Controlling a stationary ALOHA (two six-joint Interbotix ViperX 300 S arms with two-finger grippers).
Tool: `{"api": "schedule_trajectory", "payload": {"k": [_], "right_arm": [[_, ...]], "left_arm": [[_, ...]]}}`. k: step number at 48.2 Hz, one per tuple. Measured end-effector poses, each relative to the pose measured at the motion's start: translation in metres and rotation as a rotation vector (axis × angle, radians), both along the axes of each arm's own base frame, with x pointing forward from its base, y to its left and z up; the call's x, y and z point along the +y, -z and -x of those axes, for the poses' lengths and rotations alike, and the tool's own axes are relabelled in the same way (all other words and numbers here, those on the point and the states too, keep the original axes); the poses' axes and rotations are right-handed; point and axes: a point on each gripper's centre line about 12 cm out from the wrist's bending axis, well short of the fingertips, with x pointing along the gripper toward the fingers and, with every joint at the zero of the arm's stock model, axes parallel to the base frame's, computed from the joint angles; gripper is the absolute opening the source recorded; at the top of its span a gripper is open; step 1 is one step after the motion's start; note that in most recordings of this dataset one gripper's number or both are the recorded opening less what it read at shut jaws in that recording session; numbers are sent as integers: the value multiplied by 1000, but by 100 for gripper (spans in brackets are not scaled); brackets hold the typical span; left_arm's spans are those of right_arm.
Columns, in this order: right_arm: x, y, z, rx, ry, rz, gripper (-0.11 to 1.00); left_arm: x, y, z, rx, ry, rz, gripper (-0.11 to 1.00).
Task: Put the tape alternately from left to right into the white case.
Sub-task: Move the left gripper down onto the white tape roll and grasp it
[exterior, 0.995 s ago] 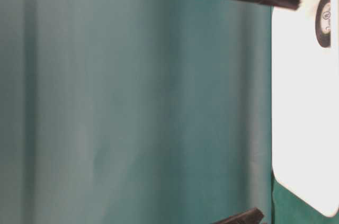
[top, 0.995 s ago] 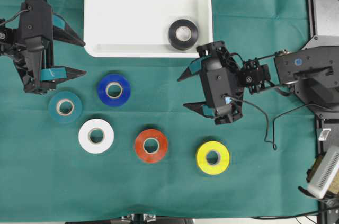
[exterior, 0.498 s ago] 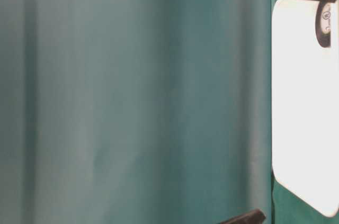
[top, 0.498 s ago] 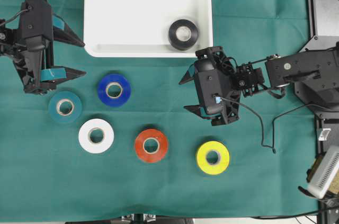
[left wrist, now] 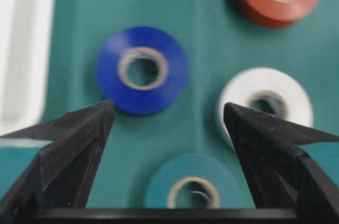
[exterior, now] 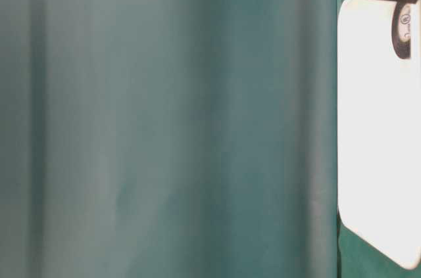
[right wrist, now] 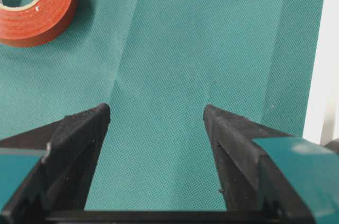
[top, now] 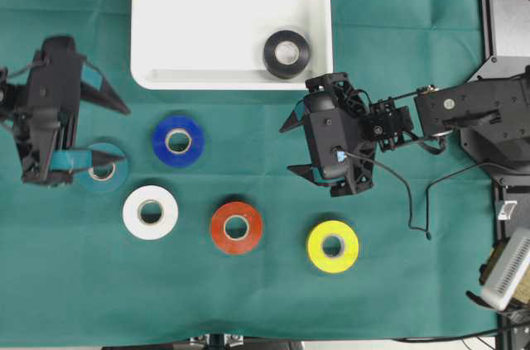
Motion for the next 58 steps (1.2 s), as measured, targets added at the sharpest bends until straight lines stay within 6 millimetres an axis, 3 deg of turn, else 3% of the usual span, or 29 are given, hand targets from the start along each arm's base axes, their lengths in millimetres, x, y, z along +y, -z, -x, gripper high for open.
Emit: {"api": "schedule_trajectory", "payload": {"k": [15, 35, 58], "right_arm": [[0, 0, 0, 1, -1, 0, 75], [0, 0, 0, 0, -2, 0, 75], [0, 0, 0, 1, -1, 0, 75]], "left_arm": [[-29, 10, -2, 42, 73, 21, 64], [-38, 31, -29, 152, -90, 192, 64], [-42, 55, -43, 358, -129, 151, 64]]}}
